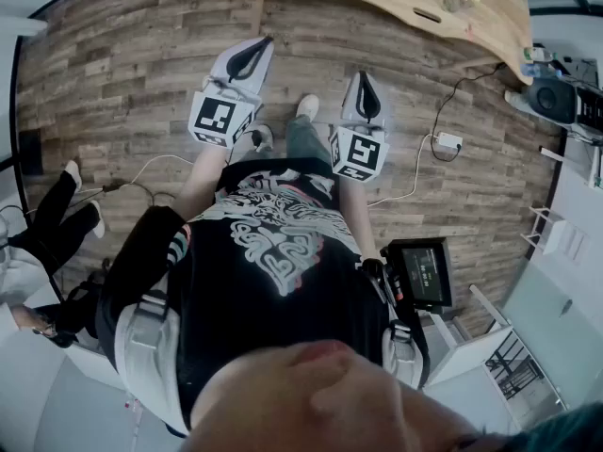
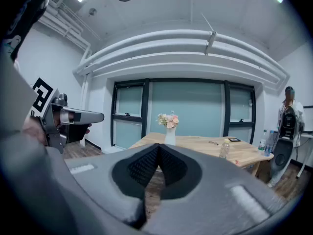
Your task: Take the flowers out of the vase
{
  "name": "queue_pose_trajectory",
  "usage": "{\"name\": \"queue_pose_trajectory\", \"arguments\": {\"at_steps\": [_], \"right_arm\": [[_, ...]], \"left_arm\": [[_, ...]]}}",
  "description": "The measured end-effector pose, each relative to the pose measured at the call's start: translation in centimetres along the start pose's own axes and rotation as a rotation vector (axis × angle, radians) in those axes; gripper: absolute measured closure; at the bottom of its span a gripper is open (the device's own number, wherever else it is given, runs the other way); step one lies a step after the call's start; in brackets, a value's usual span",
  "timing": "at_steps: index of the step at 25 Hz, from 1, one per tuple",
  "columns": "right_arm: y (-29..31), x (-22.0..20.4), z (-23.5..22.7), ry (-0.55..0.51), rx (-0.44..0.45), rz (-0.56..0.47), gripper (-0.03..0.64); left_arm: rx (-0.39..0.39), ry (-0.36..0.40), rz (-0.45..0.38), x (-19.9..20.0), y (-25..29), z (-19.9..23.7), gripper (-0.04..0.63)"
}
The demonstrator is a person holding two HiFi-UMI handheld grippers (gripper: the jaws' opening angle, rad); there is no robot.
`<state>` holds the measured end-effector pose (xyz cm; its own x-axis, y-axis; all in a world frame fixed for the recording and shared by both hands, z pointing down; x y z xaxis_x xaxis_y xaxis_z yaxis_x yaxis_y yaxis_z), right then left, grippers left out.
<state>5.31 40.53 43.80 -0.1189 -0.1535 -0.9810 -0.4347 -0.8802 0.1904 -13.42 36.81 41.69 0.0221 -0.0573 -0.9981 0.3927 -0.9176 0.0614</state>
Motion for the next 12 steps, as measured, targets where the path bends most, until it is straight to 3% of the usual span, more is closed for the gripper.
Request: {"name": "queue_pose_trajectory", "arguments": {"at_steps": [9,12], "right_arm": [[-6.8,0.5,-0.1,0.013,0.019,-0.022,0.618],[-8.0,1.1,-0.4,0.070,0.085,-0.106,0.618]], "left_arm": [[0.009,-0.003,0.035,1.1,-3.9,-4.1,0.606],[0.032,-0.021,0.041,1.2,-4.0,-4.9,0.606]]}}
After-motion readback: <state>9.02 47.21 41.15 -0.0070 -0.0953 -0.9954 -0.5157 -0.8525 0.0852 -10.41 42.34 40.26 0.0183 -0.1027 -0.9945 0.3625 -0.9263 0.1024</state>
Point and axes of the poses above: the fingertips, and each gripper's own axes: y forward along the fingers, z to its left, x out of its top, the point moved 2 cm from there along -y, backward along the fingers, and after that the axes turned 15 degrees about x, right-handed, at the moved point
